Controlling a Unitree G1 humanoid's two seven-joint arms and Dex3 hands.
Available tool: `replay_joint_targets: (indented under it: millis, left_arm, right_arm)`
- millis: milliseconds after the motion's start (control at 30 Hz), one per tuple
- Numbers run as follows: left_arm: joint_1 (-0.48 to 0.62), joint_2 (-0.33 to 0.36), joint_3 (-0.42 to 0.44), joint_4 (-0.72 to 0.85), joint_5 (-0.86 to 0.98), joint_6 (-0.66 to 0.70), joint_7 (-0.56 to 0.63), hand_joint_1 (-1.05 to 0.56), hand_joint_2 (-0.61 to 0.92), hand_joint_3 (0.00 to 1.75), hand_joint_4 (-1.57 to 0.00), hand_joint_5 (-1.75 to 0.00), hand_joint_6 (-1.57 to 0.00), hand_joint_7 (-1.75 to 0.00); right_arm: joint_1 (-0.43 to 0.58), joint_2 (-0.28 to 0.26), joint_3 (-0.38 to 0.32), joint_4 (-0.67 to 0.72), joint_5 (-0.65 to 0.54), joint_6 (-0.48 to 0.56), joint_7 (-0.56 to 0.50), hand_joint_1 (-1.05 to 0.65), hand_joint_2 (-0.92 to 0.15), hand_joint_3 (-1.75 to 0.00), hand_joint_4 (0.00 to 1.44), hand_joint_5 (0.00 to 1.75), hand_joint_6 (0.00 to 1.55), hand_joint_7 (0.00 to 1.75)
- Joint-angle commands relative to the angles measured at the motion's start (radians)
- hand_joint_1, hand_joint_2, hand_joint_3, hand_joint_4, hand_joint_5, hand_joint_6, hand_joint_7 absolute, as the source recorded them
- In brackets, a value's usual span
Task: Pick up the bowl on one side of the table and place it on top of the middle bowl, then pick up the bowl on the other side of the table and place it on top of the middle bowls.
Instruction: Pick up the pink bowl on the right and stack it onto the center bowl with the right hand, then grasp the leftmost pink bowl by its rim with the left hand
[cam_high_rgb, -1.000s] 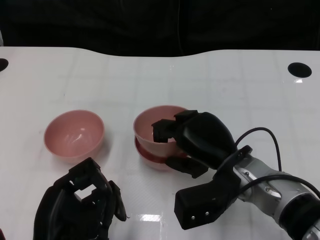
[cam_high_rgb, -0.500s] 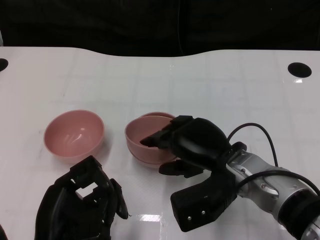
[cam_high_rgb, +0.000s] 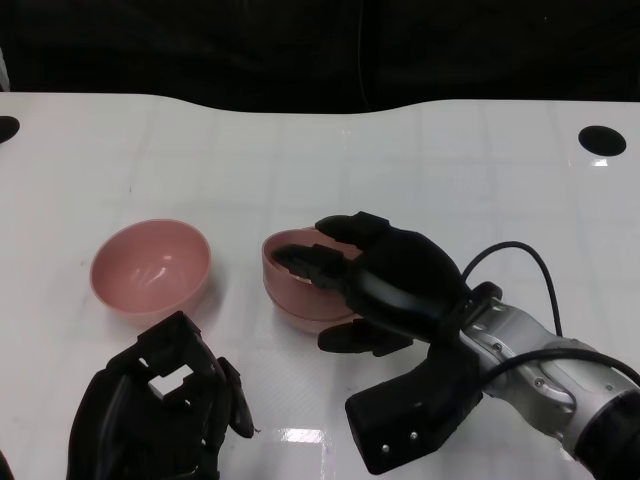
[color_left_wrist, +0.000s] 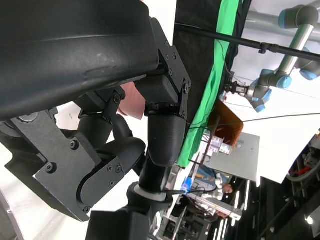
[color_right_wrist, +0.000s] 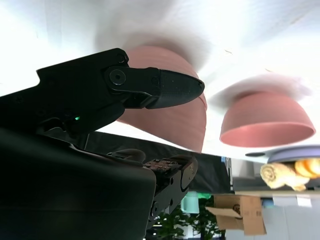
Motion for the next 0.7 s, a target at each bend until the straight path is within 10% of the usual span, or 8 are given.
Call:
replay_joint_targets:
  millis: [33, 700]
  left_arm:
    - [-0.01, 0.011, 0.007, 0.013, -0.001, -0.019, -0.007, -0.16, 0.37, 1.43, -0.88, -1.65, -0.84, -1.46]
    - [-0.014, -0.001, 0.027, 0.015, -0.021, -0.031, 0.004, -0.16, 0.33, 1.48, -0.88, -1.68, -0.82, -1.5]
  right_arm:
    - [0.03, -0.025, -0.036, -0.046, 0.029, -0.013, -0.017, -0.82, -0.92, -0.52, 0.06, 0.18, 0.14, 0.0]
    - [0.276, -0.108, -0.218, -0.163, 0.245, -0.359, -0.168, -0.56, -0.92, -0.29, 0.16, 0.77, 0.34, 0.1]
